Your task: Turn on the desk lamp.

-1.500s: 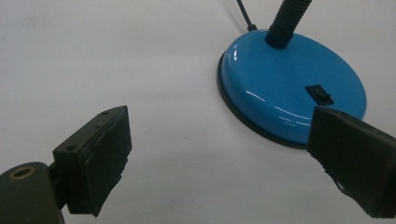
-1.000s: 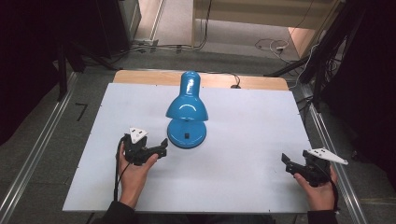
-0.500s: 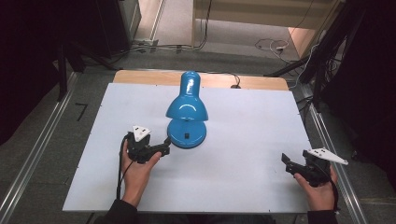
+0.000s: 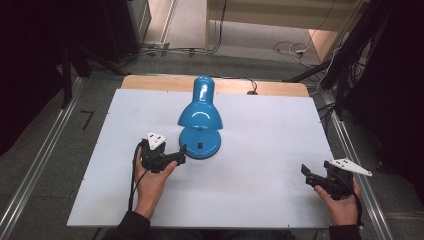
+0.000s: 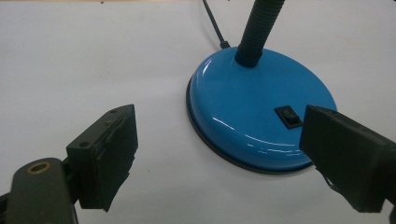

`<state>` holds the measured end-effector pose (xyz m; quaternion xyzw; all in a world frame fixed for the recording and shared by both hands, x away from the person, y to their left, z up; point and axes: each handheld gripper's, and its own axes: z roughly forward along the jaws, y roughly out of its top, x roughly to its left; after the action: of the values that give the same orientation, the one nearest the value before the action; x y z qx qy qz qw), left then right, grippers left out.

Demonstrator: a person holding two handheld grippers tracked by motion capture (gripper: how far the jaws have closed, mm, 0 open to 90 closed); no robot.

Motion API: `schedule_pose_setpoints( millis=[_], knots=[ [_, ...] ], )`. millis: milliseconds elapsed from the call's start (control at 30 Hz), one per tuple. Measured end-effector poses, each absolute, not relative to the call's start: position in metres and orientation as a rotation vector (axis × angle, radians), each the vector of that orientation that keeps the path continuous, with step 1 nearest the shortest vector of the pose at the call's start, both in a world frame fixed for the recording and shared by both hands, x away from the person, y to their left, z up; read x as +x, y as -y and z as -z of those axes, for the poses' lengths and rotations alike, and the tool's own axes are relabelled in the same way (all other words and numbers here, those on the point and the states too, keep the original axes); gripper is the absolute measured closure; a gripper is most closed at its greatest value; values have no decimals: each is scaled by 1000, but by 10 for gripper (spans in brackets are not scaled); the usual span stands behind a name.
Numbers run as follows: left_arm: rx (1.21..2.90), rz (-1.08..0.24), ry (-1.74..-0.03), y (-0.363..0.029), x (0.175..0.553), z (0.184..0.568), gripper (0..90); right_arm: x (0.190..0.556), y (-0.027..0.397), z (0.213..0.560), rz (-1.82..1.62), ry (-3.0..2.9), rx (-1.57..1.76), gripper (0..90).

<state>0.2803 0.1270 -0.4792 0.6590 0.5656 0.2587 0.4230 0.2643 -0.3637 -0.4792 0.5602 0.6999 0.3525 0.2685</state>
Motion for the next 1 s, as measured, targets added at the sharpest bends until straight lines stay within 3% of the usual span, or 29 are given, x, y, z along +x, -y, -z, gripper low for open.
schedule_pose_setpoints(
  millis=[333, 500, 567, 1000],
  knots=[
    [1665, -642, -1395, -117, 285, 478, 149, 264, 364, 479, -951, -1891, 1506, 140],
    [1653, -629, -1385, -114, 288, 479, 197, 265, 364, 480, -951, -1895, 1506, 140],
    [1664, -635, -1389, -112, 290, 480, 260, 265, 363, 480, -947, -1894, 1516, 140],
    [1678, -597, -1369, -100, 300, 486, 343, 266, 364, 481, -949, -1901, 1512, 140]
  ],
)
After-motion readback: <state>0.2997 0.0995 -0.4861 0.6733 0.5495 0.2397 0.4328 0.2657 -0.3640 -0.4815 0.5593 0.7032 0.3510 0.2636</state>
